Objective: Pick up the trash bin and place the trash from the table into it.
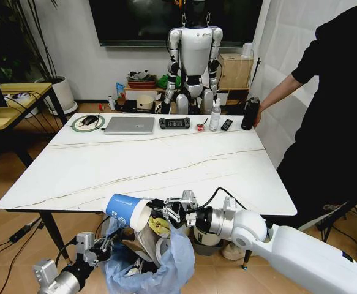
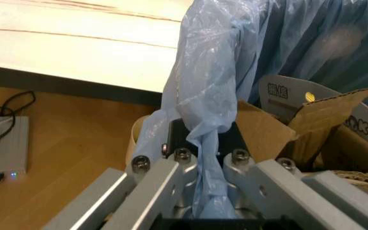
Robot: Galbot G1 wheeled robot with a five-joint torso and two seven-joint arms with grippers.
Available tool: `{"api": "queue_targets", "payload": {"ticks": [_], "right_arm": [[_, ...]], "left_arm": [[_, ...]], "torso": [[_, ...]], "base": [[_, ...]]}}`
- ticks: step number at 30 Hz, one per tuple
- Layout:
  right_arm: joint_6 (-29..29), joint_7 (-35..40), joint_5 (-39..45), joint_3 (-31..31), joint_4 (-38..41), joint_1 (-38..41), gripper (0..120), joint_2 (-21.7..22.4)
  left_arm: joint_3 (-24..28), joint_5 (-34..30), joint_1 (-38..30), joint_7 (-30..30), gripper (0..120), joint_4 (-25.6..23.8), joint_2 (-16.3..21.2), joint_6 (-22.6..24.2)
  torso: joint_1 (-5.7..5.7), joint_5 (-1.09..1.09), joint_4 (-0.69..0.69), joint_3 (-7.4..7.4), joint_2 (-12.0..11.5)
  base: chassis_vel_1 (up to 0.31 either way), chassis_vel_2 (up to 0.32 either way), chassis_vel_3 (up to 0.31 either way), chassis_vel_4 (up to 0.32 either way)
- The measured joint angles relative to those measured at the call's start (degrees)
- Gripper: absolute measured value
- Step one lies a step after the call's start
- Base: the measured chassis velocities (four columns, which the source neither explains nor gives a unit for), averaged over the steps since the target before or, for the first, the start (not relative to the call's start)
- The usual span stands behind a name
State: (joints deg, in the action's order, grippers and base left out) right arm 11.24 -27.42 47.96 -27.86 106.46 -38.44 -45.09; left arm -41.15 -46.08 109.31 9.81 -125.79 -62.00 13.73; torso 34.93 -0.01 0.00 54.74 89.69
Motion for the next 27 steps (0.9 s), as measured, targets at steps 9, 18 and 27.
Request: {"api": "queue_targets", "payload": {"ticks": [9,18,27], "right_arm": [[1.72,-2.12,-1.13,3.67,-0.01,-2.57,38,1.92],[2.16,-3.61,-0.98,7.29,-0.29,-3.89,70,3.39],[1.31,1.08,6.88,16.78,-3.01,-10.83,99,5.49]], "left_arm": [[-0.80,0.04,0.41,-0.71,0,-0.75,0.14,0.46],[-1.51,0.32,0.82,-1.06,0,-0.31,0.32,0.78],[-1.19,2.52,1.12,0.90,0,1.85,-1.24,-0.09]], "torso": [[0.00,0.01,-0.01,0.00,0.00],[0.00,0.01,0.00,0.00,0.00],[0.00,0.01,0.01,0.00,0.00]], "base": [[0.000,0.000,0.000,0.000],[0.000,0.000,0.000,0.000],[0.000,0.000,0.000,0.000]]}}
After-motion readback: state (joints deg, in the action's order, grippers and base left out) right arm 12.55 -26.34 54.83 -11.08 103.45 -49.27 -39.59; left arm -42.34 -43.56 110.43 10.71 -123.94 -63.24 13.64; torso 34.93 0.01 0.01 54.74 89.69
